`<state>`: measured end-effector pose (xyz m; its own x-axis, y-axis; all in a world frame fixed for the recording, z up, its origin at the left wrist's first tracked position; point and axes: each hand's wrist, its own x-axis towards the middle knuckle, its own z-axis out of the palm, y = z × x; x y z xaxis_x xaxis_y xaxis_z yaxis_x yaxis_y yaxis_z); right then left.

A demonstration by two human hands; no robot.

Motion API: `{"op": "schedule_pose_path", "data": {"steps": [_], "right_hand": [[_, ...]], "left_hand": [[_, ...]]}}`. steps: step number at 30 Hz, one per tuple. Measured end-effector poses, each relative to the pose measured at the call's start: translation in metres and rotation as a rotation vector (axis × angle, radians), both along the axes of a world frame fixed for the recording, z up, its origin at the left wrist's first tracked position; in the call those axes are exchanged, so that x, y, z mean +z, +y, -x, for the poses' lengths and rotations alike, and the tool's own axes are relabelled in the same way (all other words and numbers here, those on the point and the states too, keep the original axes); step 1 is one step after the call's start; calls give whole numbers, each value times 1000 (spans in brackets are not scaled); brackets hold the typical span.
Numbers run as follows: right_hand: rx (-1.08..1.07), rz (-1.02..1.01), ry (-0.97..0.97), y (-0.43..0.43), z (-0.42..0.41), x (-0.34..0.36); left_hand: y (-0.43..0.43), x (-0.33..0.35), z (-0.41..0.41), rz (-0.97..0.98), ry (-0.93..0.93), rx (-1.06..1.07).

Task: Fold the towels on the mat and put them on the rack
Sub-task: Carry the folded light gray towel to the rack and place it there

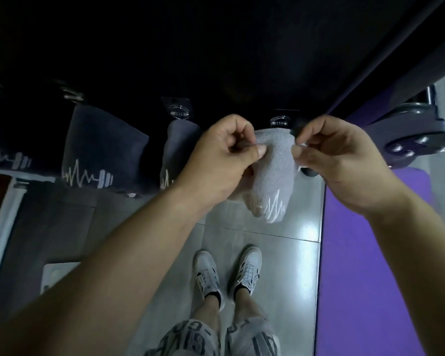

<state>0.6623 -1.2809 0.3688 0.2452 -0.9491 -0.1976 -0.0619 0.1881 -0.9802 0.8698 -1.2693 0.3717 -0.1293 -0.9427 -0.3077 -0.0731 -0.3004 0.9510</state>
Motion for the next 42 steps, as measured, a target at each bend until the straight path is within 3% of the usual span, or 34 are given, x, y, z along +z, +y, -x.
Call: {"op": "schedule_pose_path", "data": {"steps": [7,20,24,28,33,42], "right_hand": [[-117,19,24,14,-3,-6],[-69,86,214,33,-16,-29],[-94,142,330,39,-17,-40],[-103,168,434,39,-14,-41],[-9,120,357,38,-9,-40],[85,94,239,45,-15,-47]], "left_hand": [[-1,-10,22,7,18,274],[10,-33,48,20,-89,445],[25,-31,45,142,-291,364],[43,-28,46,279,-590,97],[49,-23,47,130,-418,-17],[35,-30,45,-30,-407,-41]]}}
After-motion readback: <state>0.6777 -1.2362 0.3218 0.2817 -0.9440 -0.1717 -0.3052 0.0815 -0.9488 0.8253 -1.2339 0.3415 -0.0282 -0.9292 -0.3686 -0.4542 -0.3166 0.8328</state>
